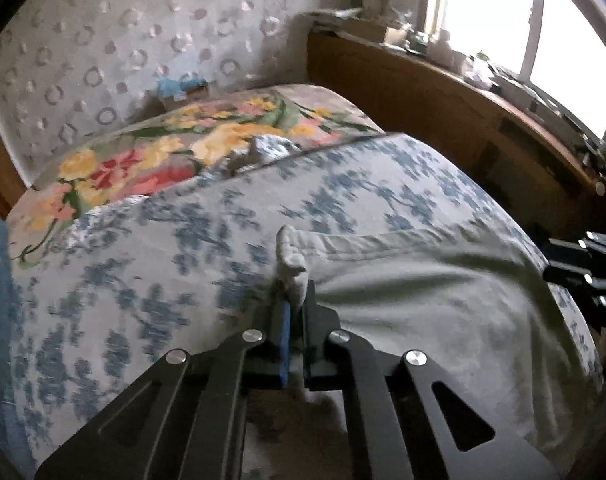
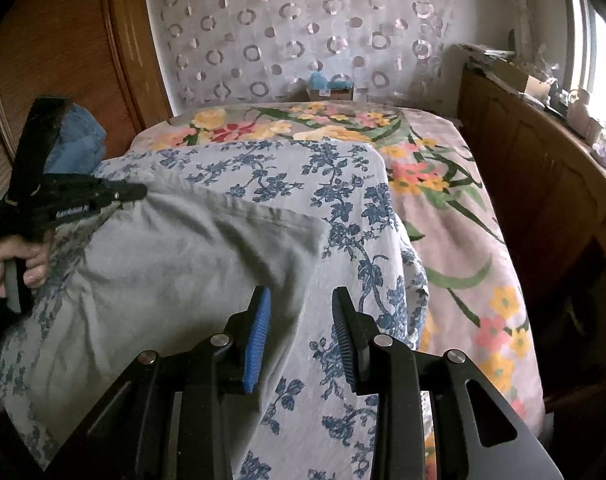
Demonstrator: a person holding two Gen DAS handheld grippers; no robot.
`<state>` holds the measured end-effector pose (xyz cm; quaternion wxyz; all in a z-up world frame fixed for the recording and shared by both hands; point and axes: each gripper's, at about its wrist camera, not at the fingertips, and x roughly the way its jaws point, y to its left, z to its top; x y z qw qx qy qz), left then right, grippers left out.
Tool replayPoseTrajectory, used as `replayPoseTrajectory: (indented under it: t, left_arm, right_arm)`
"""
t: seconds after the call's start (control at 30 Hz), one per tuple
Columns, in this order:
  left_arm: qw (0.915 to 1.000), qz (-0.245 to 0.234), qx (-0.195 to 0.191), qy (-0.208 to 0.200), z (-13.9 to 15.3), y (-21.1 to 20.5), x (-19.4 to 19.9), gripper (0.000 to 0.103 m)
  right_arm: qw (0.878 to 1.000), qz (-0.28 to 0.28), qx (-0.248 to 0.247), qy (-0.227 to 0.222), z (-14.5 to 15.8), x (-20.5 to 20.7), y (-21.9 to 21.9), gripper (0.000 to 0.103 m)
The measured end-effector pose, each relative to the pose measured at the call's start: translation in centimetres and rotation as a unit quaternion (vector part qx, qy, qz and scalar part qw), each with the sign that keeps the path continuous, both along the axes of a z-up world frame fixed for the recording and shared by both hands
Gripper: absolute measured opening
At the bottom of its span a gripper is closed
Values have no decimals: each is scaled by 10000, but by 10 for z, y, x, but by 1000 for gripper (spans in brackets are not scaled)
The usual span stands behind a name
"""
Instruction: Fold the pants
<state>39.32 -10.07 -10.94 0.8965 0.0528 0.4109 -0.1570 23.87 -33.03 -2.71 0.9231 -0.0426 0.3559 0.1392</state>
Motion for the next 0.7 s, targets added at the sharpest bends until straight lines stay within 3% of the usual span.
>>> replayPoseTrajectory:
  t: [0.07, 0.2, 0.37, 0.4, 0.57, 0.7]
  left_arm:
    - [9999, 146, -12, -35, 3, 10, 1, 5]
    - [9992, 82, -391, 67, 10, 18, -3, 6]
    - [9993, -143, -336, -46, 19, 12, -32, 33]
    - [9991, -191, -358, -79, 21, 12, -37, 43]
    - [9983, -289, -420, -275, 32, 10, -84, 53]
    - [9976, -453, -480, -218, 30, 7, -121, 53]
  right_arm:
    - [10000, 20, 19, -22, 1, -6, 1, 33]
    - [9999, 58, 82, -63, 3, -19, 3, 33]
    - [9997, 95, 118, -172, 7, -40, 6, 33]
    - [9996, 115, 150, -190, 8, -46, 7, 33]
    - [9993, 174, 187, -276, 6, -76, 11, 33]
    - [9993, 182, 187, -280, -2, -100, 13, 33]
